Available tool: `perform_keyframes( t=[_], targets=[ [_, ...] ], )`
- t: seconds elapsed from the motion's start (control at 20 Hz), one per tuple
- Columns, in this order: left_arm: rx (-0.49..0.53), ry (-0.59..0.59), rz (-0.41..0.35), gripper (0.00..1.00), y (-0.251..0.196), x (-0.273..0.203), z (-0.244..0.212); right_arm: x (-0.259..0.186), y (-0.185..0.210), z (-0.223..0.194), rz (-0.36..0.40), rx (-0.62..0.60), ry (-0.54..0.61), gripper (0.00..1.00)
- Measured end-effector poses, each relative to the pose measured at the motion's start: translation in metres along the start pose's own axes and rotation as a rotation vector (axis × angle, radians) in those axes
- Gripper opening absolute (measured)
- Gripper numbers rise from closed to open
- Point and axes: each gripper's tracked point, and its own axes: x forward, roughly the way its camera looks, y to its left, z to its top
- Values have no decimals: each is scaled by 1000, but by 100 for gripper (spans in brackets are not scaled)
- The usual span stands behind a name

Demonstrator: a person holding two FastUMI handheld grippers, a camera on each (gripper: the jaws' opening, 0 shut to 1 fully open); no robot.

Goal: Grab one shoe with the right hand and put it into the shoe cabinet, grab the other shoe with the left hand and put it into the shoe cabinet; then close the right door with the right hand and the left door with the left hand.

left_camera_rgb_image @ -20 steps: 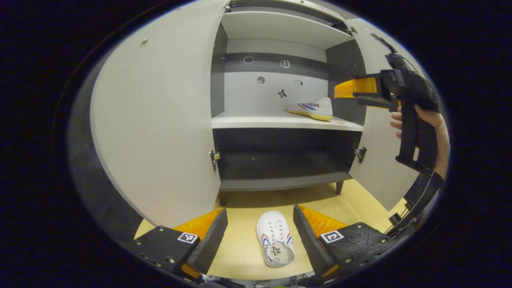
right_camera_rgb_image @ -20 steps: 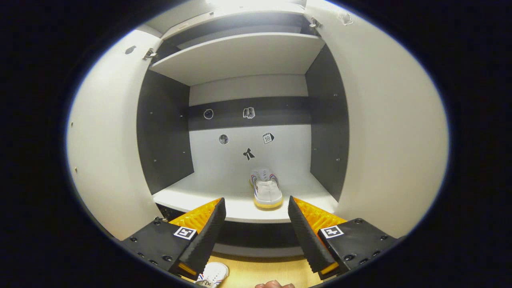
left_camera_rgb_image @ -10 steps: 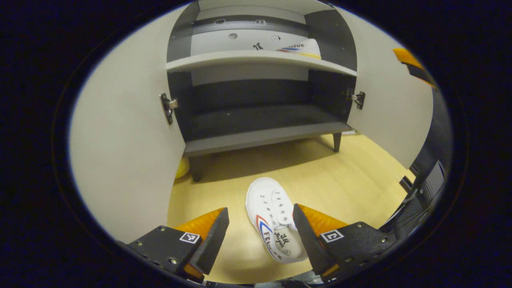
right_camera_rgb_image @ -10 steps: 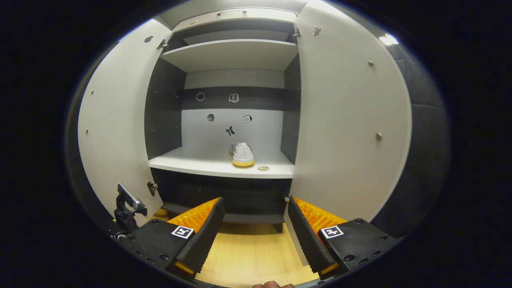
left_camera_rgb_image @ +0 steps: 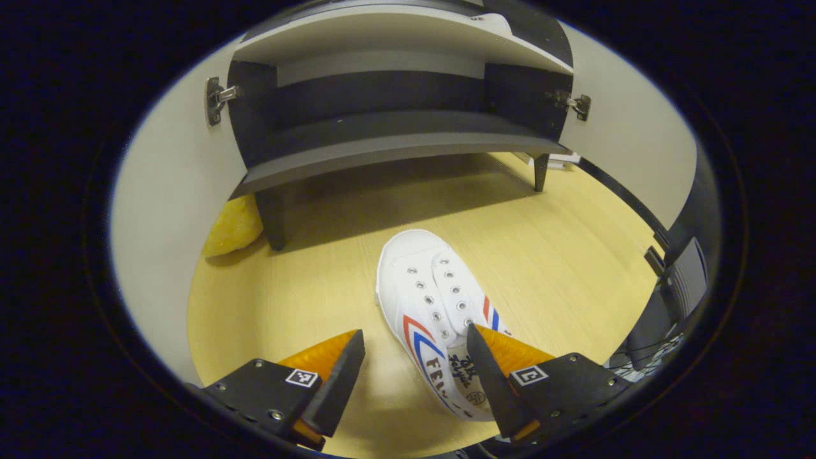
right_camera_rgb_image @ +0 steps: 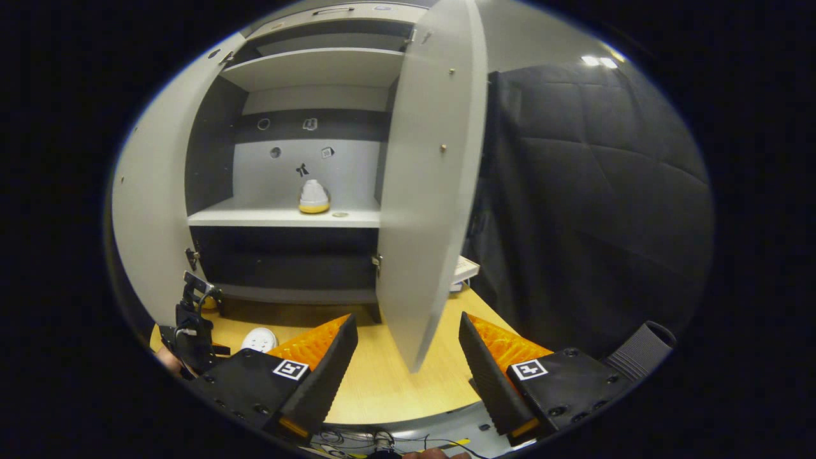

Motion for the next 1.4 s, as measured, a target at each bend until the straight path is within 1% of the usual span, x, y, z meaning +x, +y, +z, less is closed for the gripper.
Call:
perform_keyframes(
  t=[0.1,0.15,0.2,0.25,0.3,0.4,0.45,0.5,0.55,0.6,0.65,0.7,0.75,0.8,0.9,0.95,1.0,1.1,1.15,1.2,1.4],
  targets=[
    [-15,32,-13,64,-5,6,-10,-14,-15,-16,-51,51,40,99],
    [-16,17,-16,75,-3,5,-4,-19,-21,-21,-77,62,54,99],
    [-9,15,-28,64,-4,8,-4,-21,-29,-26,-107,66,60,97],
    [-16,29,-62,64,-10,8,-6,-28,-39,-28,-134,70,61,97],
    [-25,40,-67,55,-11,5,-9,-35,-48,-29,-160,78,62,97],
    [-12,72,-76,53,-11,4,-15,-44,-60,-29,-196,98,59,97],
    [-3,74,-81,60,-11,6,-14,-45,-64,-27,-208,107,56,97],
    [-4,84,-80,54,-10,6,-16,-45,-69,-28,-216,115,57,97],
    [-28,90,-73,54,-10,5,-14,-44,-72,-26,-221,118,55,97],
    [-45,108,-74,37,-11,5,-15,-41,-77,-25,-228,118,48,99],
    [-29,111,-55,36,-6,2,-14,-38,-80,-22,-232,117,40,99],
    [-53,110,-37,27,-3,5,-14,-34,-83,-20,-233,119,32,97],
    [-69,121,-32,17,-4,7,-15,-28,-85,-18,-227,124,26,97],
    [-63,123,-33,5,-3,5,-12,-23,-88,-17,-218,131,24,98],
    [-83,138,-28,4,-3,4,-13,-12,-93,-12,-199,144,12,98],
    [-90,130,-25,4,-1,3,-10,-8,-97,-9,-197,145,4,100],
    [-92,129,-12,2,-1,1,-5,-3,-103,-8,-198,146,1,98],
    [-69,123,5,2,1,-2,4,4,-113,-4,-199,167,-18,98],
    [-61,119,13,7,2,-3,5,9,-118,-3,-194,176,-21,98],
    [-64,114,22,2,2,-5,8,13,-124,-5,-191,181,-18,99],
    [-122,55,44,2,6,-12,20,29,-145,1,-183,193,-33,97]
  ],
)
